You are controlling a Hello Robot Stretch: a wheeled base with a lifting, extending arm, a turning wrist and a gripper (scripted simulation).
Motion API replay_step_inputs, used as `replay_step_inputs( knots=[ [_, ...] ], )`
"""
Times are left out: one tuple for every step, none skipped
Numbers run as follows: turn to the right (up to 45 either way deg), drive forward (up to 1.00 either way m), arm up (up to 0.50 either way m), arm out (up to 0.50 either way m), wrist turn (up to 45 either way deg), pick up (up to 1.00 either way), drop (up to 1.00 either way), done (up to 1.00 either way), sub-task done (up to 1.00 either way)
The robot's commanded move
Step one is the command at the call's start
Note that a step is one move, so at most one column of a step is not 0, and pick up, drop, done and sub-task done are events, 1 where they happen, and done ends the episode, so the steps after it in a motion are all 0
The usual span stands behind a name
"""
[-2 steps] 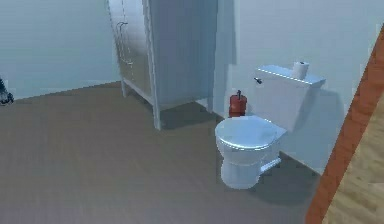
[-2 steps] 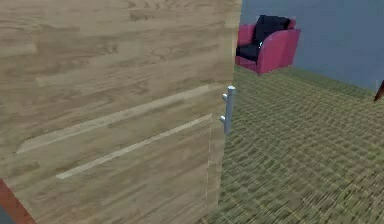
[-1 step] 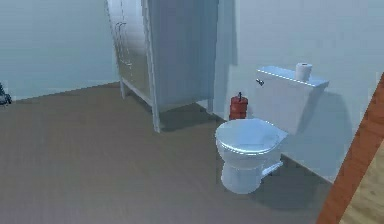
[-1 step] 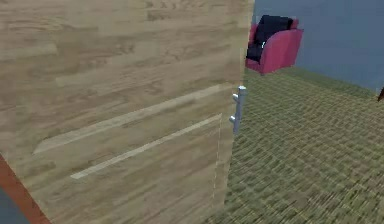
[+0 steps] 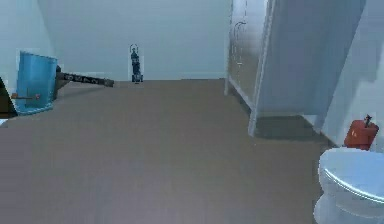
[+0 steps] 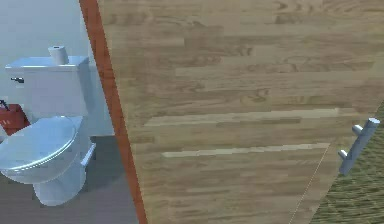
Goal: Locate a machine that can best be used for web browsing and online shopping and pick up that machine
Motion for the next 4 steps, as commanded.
replay_step_inputs(
  knots=[
    [0.0, 0.3, 0.0, 0.0, 0.0, 0.0, 0.0, 0.0, 0.0],
    [-6.0, 0.0, 0.0, 0.0, 0.0, 0.0, 0.0, 0.0, 0.0],
    [0.0, 0.15, 0.0, 0.0, 0.0, 0.0, 0.0, 0.0, 0.0],
    [0.0, 0.3, 0.0, 0.0, 0.0, 0.0, 0.0, 0.0, 0.0]
  ],
)
